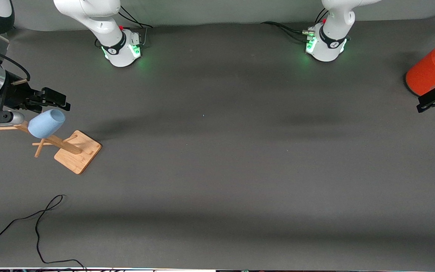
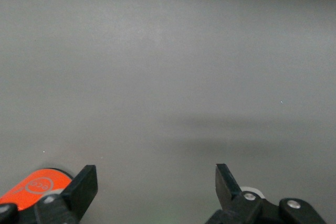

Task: Rotate and upright cup with both arms
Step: 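Move the right gripper toward the blue cup on the wooden mug tree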

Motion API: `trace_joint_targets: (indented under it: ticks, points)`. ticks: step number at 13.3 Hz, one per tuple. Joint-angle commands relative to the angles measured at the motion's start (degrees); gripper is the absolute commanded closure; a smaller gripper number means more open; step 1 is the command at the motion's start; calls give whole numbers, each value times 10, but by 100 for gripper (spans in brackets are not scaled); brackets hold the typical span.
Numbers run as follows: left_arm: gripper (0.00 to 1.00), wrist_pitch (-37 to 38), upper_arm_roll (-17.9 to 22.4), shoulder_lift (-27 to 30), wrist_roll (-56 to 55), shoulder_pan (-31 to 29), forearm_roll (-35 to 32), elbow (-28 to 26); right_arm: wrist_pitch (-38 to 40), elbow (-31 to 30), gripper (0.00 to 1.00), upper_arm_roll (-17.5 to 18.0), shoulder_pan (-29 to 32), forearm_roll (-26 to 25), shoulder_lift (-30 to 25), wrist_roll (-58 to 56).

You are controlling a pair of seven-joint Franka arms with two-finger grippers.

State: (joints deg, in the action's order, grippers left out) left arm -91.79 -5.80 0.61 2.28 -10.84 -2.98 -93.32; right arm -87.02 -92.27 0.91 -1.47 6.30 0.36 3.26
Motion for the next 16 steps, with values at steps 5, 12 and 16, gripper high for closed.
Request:
trace_joint_targets:
  ticks: [5, 12, 16]
  points:
    - [0, 7, 4, -2, 8, -1, -5, 8, 7, 15, 0, -35, -28, -7, 4, -11]
    - [0, 8, 4, -2, 8, -1, -4, 8, 86, 65, 0, -56, -21, -38, 3, 75]
    - [0, 7, 4, -3, 7, -1, -3, 8, 143, 70, 0, -134, -21, -39, -11, 83]
